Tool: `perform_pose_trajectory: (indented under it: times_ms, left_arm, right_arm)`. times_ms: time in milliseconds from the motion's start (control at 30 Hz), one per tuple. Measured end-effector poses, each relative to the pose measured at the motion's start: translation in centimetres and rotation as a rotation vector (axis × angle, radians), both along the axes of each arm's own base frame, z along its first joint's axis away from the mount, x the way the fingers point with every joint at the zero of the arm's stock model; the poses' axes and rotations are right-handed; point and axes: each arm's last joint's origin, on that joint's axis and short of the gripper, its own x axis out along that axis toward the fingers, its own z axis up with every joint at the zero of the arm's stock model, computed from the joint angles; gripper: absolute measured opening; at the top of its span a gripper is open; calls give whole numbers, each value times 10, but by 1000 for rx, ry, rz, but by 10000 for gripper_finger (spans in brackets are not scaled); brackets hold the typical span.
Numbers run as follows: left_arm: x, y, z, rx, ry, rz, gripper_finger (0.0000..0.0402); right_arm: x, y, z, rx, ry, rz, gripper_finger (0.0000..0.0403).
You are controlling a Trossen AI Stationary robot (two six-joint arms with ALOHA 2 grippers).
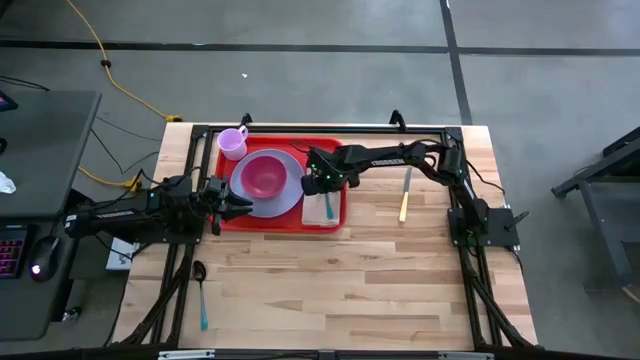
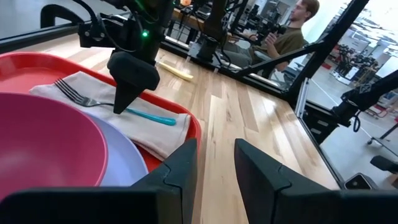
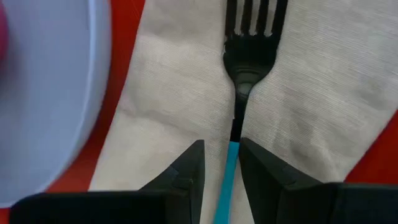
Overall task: Set up tray
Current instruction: Put the blue fork on the white table napkin on the red serving tray
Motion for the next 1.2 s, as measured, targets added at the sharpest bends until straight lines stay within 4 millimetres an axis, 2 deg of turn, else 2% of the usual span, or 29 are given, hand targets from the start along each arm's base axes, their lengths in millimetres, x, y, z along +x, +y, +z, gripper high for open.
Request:
perform_pose_trajectory:
  times_ms: [300,967,1200]
  left_arm:
    - [0,0,0,0,-1,-5,138]
    - [0,0,2,2,-22,-10,138]
    - [0,0,2,2,-23,-10,138]
  right_arm:
    - [3,7,1,-33,-5,22,82]
    - [1,-13,2,-85,-40,83,82]
    - [-3,-16,15,-125,-46,88,82]
